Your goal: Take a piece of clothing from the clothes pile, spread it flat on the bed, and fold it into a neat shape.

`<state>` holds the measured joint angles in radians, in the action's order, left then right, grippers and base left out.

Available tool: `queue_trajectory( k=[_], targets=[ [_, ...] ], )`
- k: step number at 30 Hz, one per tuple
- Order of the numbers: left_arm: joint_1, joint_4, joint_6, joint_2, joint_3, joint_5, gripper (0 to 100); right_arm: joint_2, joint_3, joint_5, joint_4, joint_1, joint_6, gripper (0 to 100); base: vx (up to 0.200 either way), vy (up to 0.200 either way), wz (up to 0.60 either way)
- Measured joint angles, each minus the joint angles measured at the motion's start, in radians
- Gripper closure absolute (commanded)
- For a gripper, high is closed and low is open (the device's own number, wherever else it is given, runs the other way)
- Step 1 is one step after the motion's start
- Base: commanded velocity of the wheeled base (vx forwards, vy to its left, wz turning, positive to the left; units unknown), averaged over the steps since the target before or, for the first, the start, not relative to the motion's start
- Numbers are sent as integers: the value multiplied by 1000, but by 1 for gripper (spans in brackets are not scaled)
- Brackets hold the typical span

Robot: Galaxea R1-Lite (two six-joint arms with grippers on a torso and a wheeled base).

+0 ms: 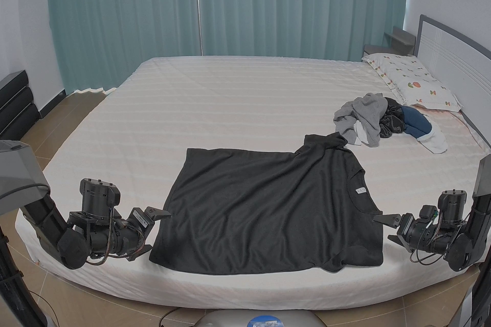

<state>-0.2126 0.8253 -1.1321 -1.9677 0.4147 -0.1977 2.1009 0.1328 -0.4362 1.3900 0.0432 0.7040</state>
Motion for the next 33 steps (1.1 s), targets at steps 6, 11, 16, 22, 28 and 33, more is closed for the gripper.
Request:
queue_trajectory(
  k=[6,11,16,22,28,33],
  targets=[
    [-11,0,-19,4,0,0,0,-3,-2,1,1,-1,-1,0,0,-200,0],
    [-26,0,-20,7,-3,1,0,-5,-5,3,1,-6,-4,0,0,-160,0],
    [-27,2,-9,11,-13,4,0,-5,-11,4,1,-10,-11,0,0,0,0],
    [-28,29,-17,16,-20,9,0,-4,-24,3,1,-19,-37,0,-100,0,0],
    [-26,34,-15,18,-24,13,0,-2,-44,4,1,-49,-39,0,-200,0,0],
    [-23,34,-3,19,-32,20,0,5,-54,3,0,-65,-40,0,-120,0,0]
  ],
)
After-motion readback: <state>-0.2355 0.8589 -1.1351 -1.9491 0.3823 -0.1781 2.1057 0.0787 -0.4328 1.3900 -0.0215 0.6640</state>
